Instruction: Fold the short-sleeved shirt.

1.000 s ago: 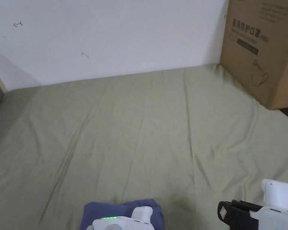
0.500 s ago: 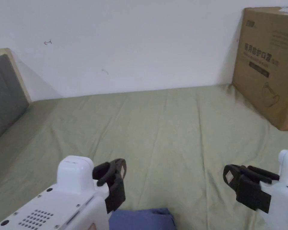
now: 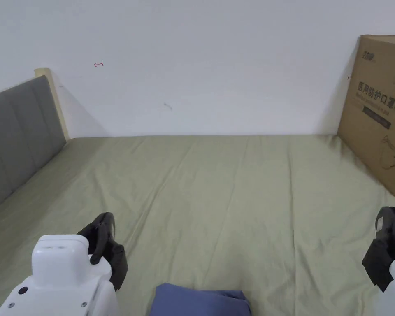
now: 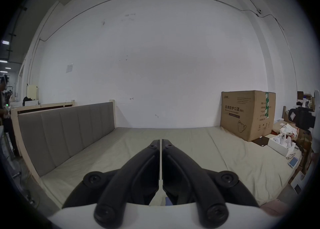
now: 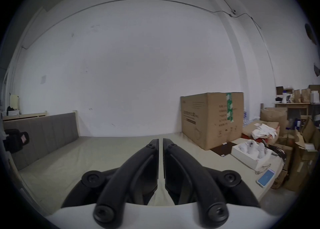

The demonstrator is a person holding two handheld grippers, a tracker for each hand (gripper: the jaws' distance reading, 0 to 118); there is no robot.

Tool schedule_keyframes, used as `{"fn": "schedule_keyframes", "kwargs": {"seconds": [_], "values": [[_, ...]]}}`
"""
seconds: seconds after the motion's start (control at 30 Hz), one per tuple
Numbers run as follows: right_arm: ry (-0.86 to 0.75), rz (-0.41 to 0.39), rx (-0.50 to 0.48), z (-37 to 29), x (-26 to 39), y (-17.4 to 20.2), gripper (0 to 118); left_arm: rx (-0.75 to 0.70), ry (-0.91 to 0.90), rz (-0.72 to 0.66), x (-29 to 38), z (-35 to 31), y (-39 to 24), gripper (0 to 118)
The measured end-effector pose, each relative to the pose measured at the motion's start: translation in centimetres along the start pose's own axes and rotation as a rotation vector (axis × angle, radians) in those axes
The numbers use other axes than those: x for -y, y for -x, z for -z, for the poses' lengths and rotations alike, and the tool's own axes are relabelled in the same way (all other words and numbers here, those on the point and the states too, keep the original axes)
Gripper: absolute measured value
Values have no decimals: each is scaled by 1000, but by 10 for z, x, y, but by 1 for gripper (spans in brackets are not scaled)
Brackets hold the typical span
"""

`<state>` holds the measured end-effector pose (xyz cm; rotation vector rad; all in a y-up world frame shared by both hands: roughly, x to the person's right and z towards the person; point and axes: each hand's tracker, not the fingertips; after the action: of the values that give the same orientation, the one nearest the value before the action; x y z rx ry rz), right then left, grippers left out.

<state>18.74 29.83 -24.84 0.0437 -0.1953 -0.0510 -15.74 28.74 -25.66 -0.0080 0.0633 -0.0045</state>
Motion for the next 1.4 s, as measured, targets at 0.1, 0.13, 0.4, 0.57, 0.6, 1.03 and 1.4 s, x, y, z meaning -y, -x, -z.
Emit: {"fn": "schedule_keyframes", "kwargs": {"seconds": [0.1,0.13,0.4,0.57,0.6,1.03,1.4], "values": [[25,-11,-24,-4,4,-1,5,0,7,-27,0,1,4,2],[32,-19,-28,-3,5,0,5,-5,11,-38,0,2,5,2],[49,-2,-15,0,-2,-3,5,-74,20,-2,-2,9,5,2],[333,80,-230,38,13,14,5,-43,85,-7,-2,20,31,2],[442,94,-309,52,22,20,5,-22,128,-7,1,24,38,2],[1253,-96,-526,140,211,110,5,425,740,-581,120,121,152,3],[1290,-62,-520,143,208,107,5,914,1174,-1083,262,200,136,118]]}}
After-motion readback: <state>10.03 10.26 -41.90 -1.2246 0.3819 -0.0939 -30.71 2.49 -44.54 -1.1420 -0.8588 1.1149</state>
